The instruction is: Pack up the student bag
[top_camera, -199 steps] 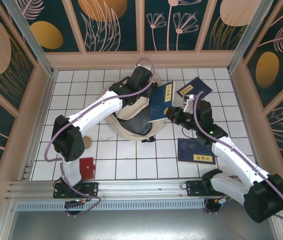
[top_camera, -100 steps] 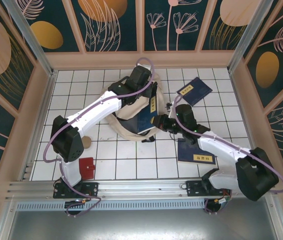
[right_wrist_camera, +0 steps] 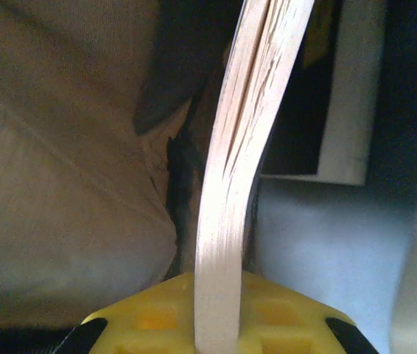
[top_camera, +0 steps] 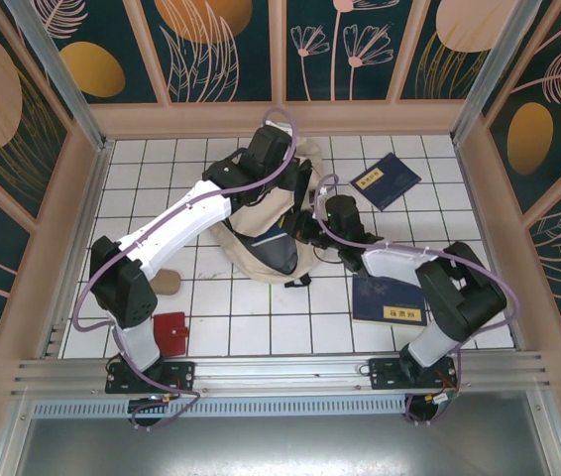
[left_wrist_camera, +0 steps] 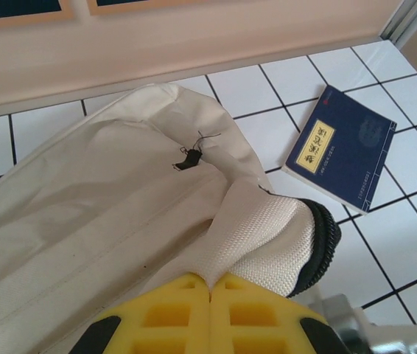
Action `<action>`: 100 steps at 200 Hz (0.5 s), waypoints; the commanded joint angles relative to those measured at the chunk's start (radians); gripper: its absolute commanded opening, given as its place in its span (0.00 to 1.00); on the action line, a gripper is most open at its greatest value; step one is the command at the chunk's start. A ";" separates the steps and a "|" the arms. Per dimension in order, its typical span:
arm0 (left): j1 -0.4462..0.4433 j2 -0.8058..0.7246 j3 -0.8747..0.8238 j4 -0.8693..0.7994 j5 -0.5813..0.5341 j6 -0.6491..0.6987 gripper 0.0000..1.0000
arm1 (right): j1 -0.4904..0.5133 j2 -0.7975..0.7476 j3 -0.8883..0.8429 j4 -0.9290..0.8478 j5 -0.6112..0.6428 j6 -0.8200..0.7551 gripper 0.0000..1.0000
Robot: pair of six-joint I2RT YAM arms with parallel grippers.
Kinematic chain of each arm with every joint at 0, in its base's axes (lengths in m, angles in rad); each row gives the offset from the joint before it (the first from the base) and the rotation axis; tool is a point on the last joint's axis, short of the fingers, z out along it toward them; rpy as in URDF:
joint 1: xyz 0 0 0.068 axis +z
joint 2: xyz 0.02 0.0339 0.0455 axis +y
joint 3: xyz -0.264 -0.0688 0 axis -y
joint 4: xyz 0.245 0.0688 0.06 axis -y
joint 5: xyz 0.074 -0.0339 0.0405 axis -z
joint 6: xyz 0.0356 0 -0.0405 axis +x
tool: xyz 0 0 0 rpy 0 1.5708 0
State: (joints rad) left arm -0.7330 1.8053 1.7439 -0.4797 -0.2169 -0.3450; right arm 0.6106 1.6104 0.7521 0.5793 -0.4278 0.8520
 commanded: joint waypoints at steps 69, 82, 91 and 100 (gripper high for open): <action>0.001 -0.046 0.026 0.040 0.018 -0.034 0.00 | 0.051 0.221 0.178 0.140 0.078 0.041 0.00; 0.002 -0.043 0.025 0.039 0.022 -0.034 0.00 | 0.049 0.243 0.191 0.152 0.082 0.041 0.00; 0.001 -0.043 0.025 0.036 0.024 -0.034 0.00 | 0.048 0.261 0.209 0.151 0.075 0.041 0.00; 0.002 -0.043 0.026 0.034 0.024 -0.029 0.00 | 0.045 0.280 0.231 0.150 0.058 0.035 0.00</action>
State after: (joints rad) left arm -0.7322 1.7992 1.7412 -0.4847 -0.2092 -0.3607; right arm 0.6582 1.8542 0.9062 0.6334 -0.3706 0.8814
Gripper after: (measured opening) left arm 0.049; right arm 0.121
